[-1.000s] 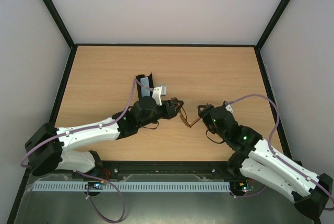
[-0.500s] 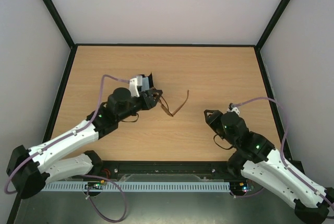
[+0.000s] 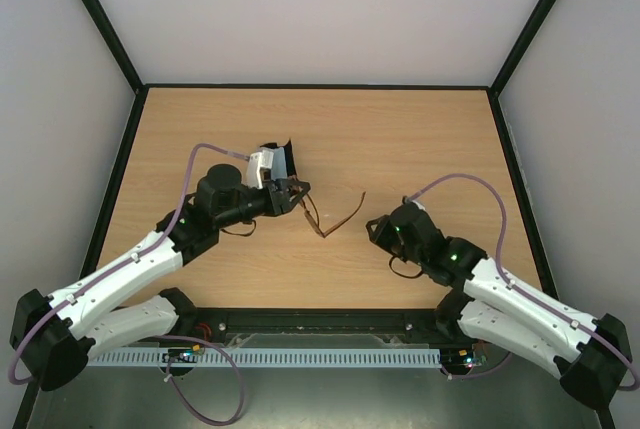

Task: Organize the sunglasses
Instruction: Fold the sunglasses.

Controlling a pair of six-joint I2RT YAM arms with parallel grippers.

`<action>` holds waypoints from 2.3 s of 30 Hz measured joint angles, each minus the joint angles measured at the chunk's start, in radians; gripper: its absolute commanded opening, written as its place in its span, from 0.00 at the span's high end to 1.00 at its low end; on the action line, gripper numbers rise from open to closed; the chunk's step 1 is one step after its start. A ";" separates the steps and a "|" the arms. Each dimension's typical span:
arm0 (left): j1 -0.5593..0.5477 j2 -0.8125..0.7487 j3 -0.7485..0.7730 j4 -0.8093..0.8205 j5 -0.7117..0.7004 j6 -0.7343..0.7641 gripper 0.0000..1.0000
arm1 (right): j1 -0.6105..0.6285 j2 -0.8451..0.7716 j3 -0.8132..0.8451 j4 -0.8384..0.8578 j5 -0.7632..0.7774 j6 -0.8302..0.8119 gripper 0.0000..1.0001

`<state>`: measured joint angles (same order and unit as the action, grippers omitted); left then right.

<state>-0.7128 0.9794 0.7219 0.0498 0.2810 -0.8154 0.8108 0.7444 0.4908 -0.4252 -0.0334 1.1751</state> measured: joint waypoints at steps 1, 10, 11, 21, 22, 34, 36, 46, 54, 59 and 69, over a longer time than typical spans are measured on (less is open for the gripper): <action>0.000 0.000 0.000 0.000 0.013 0.000 0.58 | 0.000 0.018 0.014 0.011 -0.005 -0.009 0.67; 0.001 0.020 -0.019 0.016 0.073 -0.001 0.58 | 0.000 0.122 0.141 0.071 -0.025 -0.058 0.68; 0.002 0.023 -0.020 0.023 0.076 -0.001 0.58 | 0.000 0.129 0.145 0.072 -0.027 -0.061 0.69; 0.004 0.066 -0.032 0.090 0.121 -0.015 0.58 | 0.004 0.208 0.182 0.092 -0.061 -0.078 0.72; 0.004 0.072 -0.033 0.094 0.125 -0.017 0.58 | 0.007 0.215 0.191 0.093 -0.062 -0.080 0.72; -0.027 0.141 -0.034 0.141 0.149 -0.029 0.58 | 0.068 0.324 0.299 0.136 -0.072 -0.106 0.72; -0.031 0.151 -0.034 0.146 0.150 -0.031 0.58 | 0.082 0.337 0.303 0.144 -0.076 -0.110 0.72; -0.044 0.195 -0.033 0.152 0.159 -0.031 0.58 | 0.128 0.372 0.305 0.146 -0.071 -0.119 0.71; -0.046 0.195 -0.027 0.153 0.184 -0.029 0.58 | 0.109 0.285 0.299 0.113 -0.049 -0.134 0.63; -0.046 0.185 -0.016 0.151 0.243 -0.025 0.58 | 0.024 0.208 0.286 0.076 -0.086 -0.192 0.51; -0.039 0.093 -0.002 0.134 0.415 -0.045 0.58 | -0.017 -0.002 0.254 0.005 -0.341 -0.359 0.36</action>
<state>-0.7513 1.0729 0.7197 0.1841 0.6964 -0.8604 0.7940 0.7429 0.7444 -0.4202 -0.3748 0.8165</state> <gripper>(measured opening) 0.481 0.640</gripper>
